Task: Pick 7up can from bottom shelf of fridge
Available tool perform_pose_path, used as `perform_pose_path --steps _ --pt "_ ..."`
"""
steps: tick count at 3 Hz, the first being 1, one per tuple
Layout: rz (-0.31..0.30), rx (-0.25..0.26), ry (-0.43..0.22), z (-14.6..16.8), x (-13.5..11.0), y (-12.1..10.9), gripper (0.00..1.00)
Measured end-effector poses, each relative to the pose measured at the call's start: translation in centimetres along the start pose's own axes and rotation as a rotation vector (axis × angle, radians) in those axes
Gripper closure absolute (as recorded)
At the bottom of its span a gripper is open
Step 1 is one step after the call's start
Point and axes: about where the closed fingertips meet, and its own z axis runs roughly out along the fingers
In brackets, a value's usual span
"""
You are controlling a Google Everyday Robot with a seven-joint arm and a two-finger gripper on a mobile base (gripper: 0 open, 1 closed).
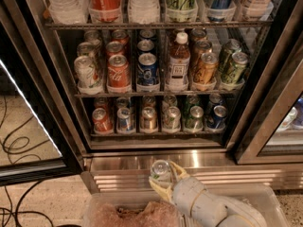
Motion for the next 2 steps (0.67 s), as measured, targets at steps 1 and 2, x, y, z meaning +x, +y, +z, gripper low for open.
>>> perform_pose_path --steps 1,2 --pt "0.019 -0.008 0.041 -2.11 0.89 2.05 1.0" --pt "0.018 -0.009 0.045 -2.25 1.01 2.21 1.0"
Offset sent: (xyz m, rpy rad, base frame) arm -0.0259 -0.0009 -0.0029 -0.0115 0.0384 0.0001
